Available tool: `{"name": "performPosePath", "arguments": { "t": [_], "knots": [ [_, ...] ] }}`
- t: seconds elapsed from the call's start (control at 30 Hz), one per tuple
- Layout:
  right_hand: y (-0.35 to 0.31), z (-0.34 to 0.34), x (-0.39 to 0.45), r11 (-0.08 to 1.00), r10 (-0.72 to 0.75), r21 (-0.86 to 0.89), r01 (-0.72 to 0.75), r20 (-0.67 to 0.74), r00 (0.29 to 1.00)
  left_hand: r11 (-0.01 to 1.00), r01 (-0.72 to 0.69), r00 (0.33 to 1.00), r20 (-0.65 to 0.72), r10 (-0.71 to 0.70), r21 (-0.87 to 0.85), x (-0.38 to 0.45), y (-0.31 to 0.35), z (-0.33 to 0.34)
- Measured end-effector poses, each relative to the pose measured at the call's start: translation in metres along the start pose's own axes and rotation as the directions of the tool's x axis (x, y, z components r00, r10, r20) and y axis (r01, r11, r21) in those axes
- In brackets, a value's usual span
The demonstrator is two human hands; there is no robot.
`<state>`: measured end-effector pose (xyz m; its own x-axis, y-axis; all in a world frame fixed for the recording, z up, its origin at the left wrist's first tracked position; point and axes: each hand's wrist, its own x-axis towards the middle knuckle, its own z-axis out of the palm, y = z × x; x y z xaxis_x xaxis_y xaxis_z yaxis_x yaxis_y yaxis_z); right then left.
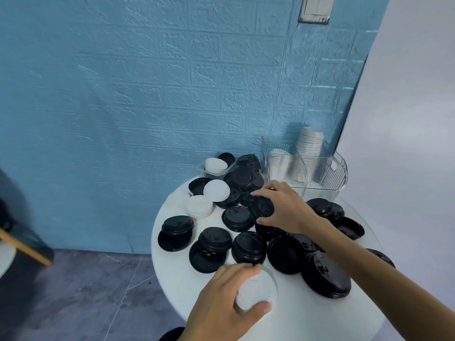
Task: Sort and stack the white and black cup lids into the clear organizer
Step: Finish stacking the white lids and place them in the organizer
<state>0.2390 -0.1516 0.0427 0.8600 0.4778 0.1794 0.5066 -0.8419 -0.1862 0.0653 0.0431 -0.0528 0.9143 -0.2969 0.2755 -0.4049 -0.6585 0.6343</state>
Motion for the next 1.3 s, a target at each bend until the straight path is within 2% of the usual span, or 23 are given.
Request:
{"name": "performPosePath", "arguments": {
  "t": [0.37, 0.57, 0.7, 0.8, 1.1, 1.3],
  "knots": [
    [0.003, 0.014, -0.012, 0.995, -0.043, -0.087, 0.045, 0.031, 0.999, 1.0, 0.006, 1.0, 0.013, -0.006, 0.007, 0.0, 0.003, -0.002],
    [-0.018, -0.006, 0.027, 0.998, -0.065, -0.015, 0.064, -0.051, 0.997, 1.0, 0.016, 0.999, 0.034, -0.016, -0.002, 0.003, 0.003, -0.002],
    [-0.047, 0.006, 0.084, 0.997, -0.058, 0.056, 0.056, 0.047, 0.997, 1.0, 0.02, 0.999, 0.045, -0.02, -0.008, 0.003, 0.003, -0.004],
    [-0.059, 0.021, 0.117, 0.989, -0.004, 0.15, -0.014, 0.121, 0.993, 0.999, 0.036, 0.999, 0.04, -0.035, -0.013, 0.002, 0.003, -0.003],
    [-0.069, 0.059, 0.146, 0.997, 0.073, 0.011, -0.076, 0.157, 0.985, 0.998, 0.044, 0.998, 0.04, -0.043, -0.039, 0.003, 0.004, -0.003],
    [-0.068, 0.064, 0.143, 0.997, 0.059, 0.039, -0.064, 0.123, 0.991, 0.999, 0.034, 0.999, 0.037, -0.032, -0.033, 0.003, 0.002, -0.002]
  ]
}}
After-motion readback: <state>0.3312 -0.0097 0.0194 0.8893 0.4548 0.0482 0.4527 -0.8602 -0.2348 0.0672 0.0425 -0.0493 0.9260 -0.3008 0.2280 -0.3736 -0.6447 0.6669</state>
